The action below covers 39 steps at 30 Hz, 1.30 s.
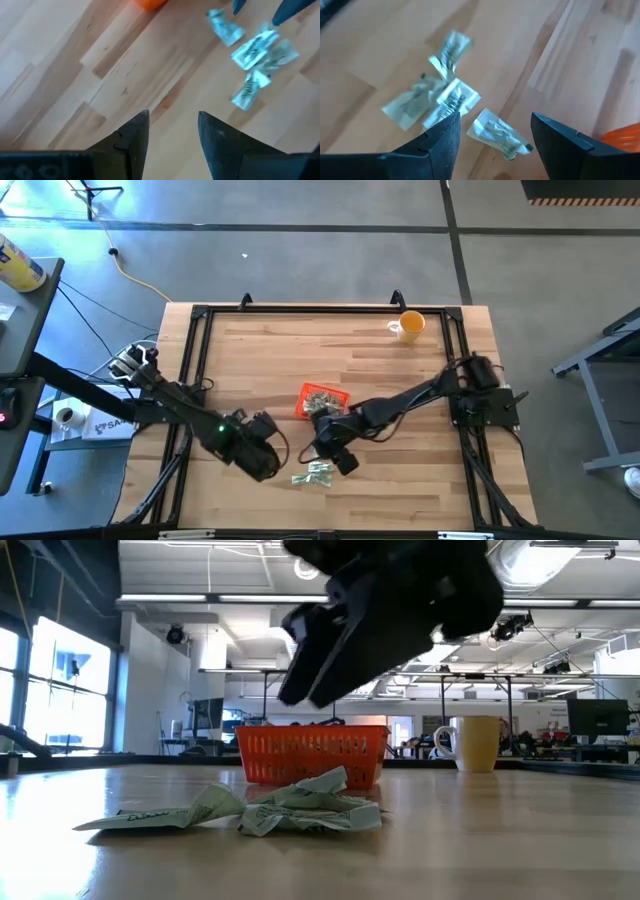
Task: Pick and place Stevia / Truvia into bins
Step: Put the stevia packet into the orange bin
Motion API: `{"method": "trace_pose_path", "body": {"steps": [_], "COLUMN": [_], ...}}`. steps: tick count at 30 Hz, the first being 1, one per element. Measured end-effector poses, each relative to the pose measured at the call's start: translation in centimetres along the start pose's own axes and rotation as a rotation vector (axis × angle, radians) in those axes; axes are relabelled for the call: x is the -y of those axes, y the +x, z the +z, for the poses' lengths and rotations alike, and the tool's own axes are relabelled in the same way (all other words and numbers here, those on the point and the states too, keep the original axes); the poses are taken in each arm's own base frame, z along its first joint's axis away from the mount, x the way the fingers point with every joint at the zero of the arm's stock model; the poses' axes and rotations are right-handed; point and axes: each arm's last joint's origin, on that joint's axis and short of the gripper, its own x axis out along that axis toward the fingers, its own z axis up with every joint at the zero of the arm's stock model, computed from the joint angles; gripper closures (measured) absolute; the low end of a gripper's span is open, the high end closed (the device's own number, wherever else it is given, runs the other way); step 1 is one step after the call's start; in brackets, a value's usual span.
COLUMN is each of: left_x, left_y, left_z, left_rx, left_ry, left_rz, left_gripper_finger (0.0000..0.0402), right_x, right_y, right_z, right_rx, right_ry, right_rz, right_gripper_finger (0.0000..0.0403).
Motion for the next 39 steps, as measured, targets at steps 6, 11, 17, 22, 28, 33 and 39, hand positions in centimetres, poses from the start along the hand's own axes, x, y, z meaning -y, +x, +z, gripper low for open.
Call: {"method": "trace_pose_path", "body": {"steps": [6, 11, 17, 22, 28, 33, 39], "left_x": [-0.2, -0.5, -0.6, -0.6, -0.6, -0.7, -0.7], "left_y": [-0.3, 0.1, 0.3, 0.1, 0.1, 0.1, 0.1], "left_z": [-1.7, -2.7, -4.0, -4.4, -4.4, -4.4, -4.2], "left_rx": [0.03, 0.036, 0.043, 0.066, 0.084, 0.086, 0.128], "left_ry": [-0.032, -0.07, -0.091, -0.086, -0.081, -0.074, -0.071], "left_rz": [0.058, 0.088, 0.093, 0.094, 0.099, 0.104, 0.106], "left_gripper_finger": [0.0197, 0.0197, 0.0197, 0.0197, 0.0197, 0.0197, 0.0197], "right_x": [0.8, 1.2, 1.4, 1.3, 1.0, 1.6, 5.0], "right_y": [3.2, 4.6, 5.0, 4.8, 4.5, 2.3, -4.8], "right_z": [0.1, -0.4, -0.7, -1.2, -1.0, 2.8, 8.0], "right_rx": [-0.132, -0.255, -0.351, -0.402, -0.425, -0.323, -0.18], "right_ry": [-0.035, -0.12, -0.16, -0.119, -0.056, 0.011, 0.078], "right_rz": [0.047, 0.013, -0.037, -0.042, -0.032, -0.038, -0.226], "right_gripper_finger": [0.019, 0.021, 0.023, 0.0288, 0.0392, 0.0397, 0.0401]}}
